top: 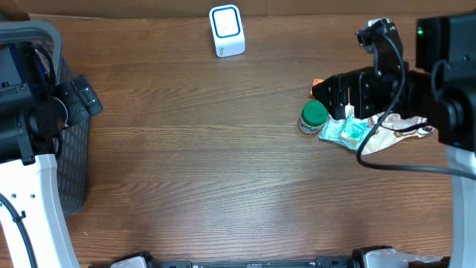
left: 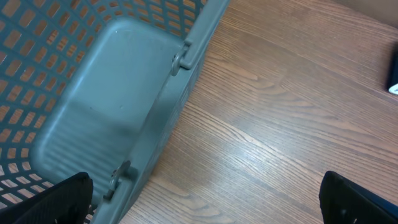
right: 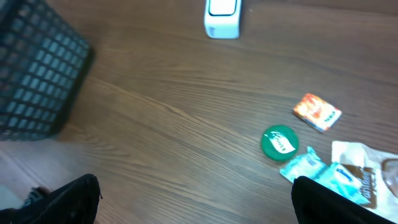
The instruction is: Scan the item barcode
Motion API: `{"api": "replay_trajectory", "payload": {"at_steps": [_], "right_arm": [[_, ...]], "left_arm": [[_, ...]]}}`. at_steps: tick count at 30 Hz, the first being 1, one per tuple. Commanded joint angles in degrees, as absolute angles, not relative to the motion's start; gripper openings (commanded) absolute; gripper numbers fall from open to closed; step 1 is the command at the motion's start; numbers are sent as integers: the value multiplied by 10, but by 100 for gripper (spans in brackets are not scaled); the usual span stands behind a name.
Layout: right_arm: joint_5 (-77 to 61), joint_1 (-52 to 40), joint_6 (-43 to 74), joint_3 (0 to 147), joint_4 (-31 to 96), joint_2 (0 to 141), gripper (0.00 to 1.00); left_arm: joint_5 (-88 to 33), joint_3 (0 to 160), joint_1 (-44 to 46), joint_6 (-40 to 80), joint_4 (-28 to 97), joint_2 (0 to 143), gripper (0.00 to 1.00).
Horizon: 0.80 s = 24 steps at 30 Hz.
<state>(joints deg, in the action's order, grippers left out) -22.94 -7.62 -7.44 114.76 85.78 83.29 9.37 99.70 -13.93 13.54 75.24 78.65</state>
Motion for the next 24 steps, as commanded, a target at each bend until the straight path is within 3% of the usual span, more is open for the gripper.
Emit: {"api": "replay_trajectory", "payload": {"at_steps": [1, 16, 24], "right_arm": [[-251, -79, -73, 1149, 857, 839, 100], [-206, -76, -77, 1144, 852, 802, 100], [-180, -73, -96, 959, 645, 643, 100]], "left_arm": [[91, 1003, -142, 141, 751, 784, 100], [91, 1003, -142, 142, 751, 784, 99], [91, 1003, -142, 142, 751, 784, 100]]}}
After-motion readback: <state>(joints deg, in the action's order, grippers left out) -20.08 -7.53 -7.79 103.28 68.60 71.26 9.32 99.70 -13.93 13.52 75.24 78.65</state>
